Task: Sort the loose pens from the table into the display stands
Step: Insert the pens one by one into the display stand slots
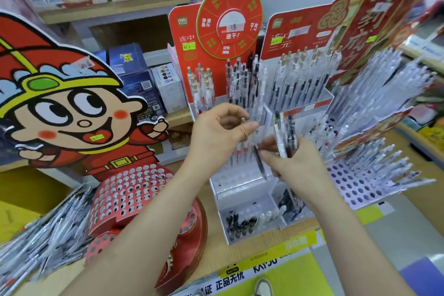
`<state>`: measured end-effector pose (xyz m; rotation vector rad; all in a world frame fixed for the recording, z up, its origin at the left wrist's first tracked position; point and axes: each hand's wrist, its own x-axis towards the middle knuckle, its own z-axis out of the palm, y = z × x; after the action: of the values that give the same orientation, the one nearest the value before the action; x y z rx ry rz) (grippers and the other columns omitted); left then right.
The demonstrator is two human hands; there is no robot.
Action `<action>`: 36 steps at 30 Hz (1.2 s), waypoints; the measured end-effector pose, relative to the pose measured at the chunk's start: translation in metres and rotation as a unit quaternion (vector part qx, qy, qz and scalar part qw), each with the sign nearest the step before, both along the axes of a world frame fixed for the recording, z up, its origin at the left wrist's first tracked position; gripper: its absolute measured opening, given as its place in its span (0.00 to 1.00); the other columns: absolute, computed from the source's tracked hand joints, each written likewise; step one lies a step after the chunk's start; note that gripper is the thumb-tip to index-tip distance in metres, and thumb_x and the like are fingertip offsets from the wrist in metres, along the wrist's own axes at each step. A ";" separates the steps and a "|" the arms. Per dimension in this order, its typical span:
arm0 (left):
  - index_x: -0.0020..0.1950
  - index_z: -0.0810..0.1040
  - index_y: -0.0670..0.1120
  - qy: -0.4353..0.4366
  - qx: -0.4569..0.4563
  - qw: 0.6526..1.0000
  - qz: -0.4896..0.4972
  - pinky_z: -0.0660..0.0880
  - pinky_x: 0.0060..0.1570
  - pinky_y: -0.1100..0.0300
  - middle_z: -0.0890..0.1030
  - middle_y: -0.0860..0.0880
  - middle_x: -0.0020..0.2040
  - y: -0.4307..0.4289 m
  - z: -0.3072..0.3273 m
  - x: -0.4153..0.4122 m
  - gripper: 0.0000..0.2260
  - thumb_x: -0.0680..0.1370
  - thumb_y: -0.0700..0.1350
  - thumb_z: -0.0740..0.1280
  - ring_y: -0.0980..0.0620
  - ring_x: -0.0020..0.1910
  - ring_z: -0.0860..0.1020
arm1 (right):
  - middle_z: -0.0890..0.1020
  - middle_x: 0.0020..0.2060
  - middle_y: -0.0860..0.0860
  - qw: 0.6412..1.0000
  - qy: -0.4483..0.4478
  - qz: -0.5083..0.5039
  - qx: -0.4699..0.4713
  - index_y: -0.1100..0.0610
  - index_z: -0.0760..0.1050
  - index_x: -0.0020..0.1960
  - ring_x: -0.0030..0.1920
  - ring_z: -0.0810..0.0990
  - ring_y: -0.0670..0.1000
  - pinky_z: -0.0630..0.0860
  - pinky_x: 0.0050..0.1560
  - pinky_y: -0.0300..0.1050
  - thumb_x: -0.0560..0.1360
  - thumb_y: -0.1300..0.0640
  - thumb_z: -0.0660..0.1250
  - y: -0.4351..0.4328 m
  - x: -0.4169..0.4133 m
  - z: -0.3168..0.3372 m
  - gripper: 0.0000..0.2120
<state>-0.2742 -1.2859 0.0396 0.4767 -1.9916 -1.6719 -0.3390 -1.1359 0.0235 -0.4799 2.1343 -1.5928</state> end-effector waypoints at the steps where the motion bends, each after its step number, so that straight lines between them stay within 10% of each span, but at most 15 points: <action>1: 0.43 0.80 0.45 -0.003 -0.006 1.000 -0.011 0.81 0.41 0.48 0.82 0.44 0.36 0.005 0.001 -0.005 0.06 0.70 0.40 0.76 0.44 0.36 0.81 | 0.81 0.28 0.44 1.000 0.003 0.005 0.007 0.55 0.79 0.44 0.26 0.75 0.44 0.72 0.34 0.44 0.72 0.60 0.75 0.002 0.001 -0.003 0.05; 8: 0.46 0.84 0.50 -0.001 -0.131 0.991 0.016 0.78 0.37 0.59 0.84 0.50 0.40 0.015 0.003 -0.026 0.04 0.77 0.43 0.69 0.53 0.37 0.80 | 0.79 0.26 0.49 0.995 -0.060 -0.051 -0.068 0.56 0.78 0.41 0.23 0.70 0.47 0.69 0.28 0.41 0.71 0.61 0.75 0.032 -0.013 -0.009 0.06; 13: 0.48 0.85 0.47 -0.087 -0.547 0.833 -0.016 0.81 0.37 0.53 0.85 0.48 0.43 0.008 -0.035 -0.044 0.09 0.70 0.39 0.72 0.46 0.40 0.83 | 0.86 0.37 0.56 0.985 -0.105 -0.013 -0.134 0.60 0.80 0.45 0.24 0.66 0.48 0.67 0.26 0.40 0.74 0.62 0.71 0.056 -0.027 -0.009 0.02; 25: 0.33 0.73 0.43 -0.117 -0.654 0.747 0.039 0.69 0.20 0.59 0.72 0.47 0.28 0.022 -0.041 -0.059 0.13 0.69 0.40 0.76 0.45 0.26 0.73 | 0.84 0.36 0.59 0.959 -0.189 0.059 -0.204 0.63 0.74 0.45 0.22 0.64 0.49 0.63 0.24 0.37 0.67 0.56 0.71 0.084 -0.045 -0.020 0.13; 32: 0.40 0.76 0.45 -0.106 -0.698 0.708 0.003 0.72 0.21 0.55 0.76 0.48 0.36 0.007 -0.057 -0.056 0.12 0.66 0.35 0.76 0.46 0.33 0.74 | 0.69 0.30 0.57 0.938 -0.257 0.069 -0.222 0.68 0.74 0.50 0.23 0.63 0.47 0.62 0.23 0.37 0.67 0.61 0.76 0.087 -0.035 -0.019 0.18; 36: 0.43 0.78 0.48 -0.089 -0.703 0.705 0.024 0.71 0.20 0.59 0.78 0.51 0.36 0.003 -0.058 -0.057 0.09 0.69 0.38 0.75 0.49 0.32 0.76 | 0.80 0.33 0.57 0.931 -0.276 0.049 -0.234 0.61 0.74 0.48 0.22 0.64 0.46 0.63 0.22 0.36 0.65 0.65 0.78 0.085 -0.026 -0.018 0.16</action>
<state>-0.3308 -1.2832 -0.0181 0.0596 -2.6280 0.2794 -0.3647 -1.0506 0.0060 -0.2297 1.2998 -1.9030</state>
